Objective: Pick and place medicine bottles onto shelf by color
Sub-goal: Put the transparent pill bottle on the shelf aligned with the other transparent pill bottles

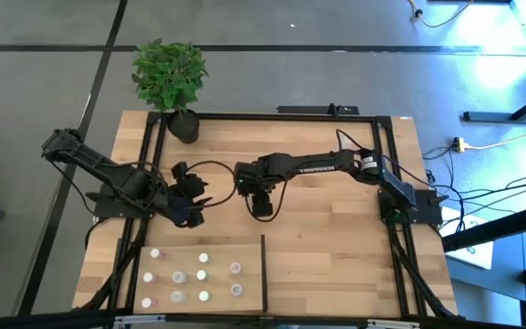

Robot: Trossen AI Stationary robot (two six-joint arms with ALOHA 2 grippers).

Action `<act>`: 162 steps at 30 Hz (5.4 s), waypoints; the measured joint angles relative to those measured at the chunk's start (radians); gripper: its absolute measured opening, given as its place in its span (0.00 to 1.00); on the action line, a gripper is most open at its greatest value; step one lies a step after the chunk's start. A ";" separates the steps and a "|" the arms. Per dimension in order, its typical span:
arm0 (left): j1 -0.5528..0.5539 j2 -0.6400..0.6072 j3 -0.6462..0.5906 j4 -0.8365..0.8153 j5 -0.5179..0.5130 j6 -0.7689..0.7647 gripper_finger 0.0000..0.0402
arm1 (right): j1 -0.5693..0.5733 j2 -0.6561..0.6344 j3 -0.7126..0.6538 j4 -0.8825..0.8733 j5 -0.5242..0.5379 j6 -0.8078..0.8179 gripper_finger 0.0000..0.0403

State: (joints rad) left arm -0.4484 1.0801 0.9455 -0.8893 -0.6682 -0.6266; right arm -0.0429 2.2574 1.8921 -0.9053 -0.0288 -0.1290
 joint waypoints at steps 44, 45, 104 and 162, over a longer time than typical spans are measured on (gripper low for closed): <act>0.015 0.000 -0.025 0.055 -0.006 0.074 0.49 | 0.003 -0.181 0.296 -0.435 0.220 0.120 0.61; 0.019 0.000 -0.040 0.081 -0.006 0.100 0.49 | 0.004 -0.204 0.296 -0.434 0.225 0.125 0.61; 0.401 0.471 -0.455 1.432 0.398 0.579 0.51 | 0.053 -0.373 0.294 -0.257 0.298 0.098 0.61; 0.371 0.572 -0.370 1.399 0.401 0.567 0.31 | 0.053 -0.372 0.294 -0.211 0.298 0.098 0.61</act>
State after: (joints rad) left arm -0.0771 1.6518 0.5758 0.5097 -0.2669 -0.0600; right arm 0.0105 1.8851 2.1864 -1.1164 0.2691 -0.0311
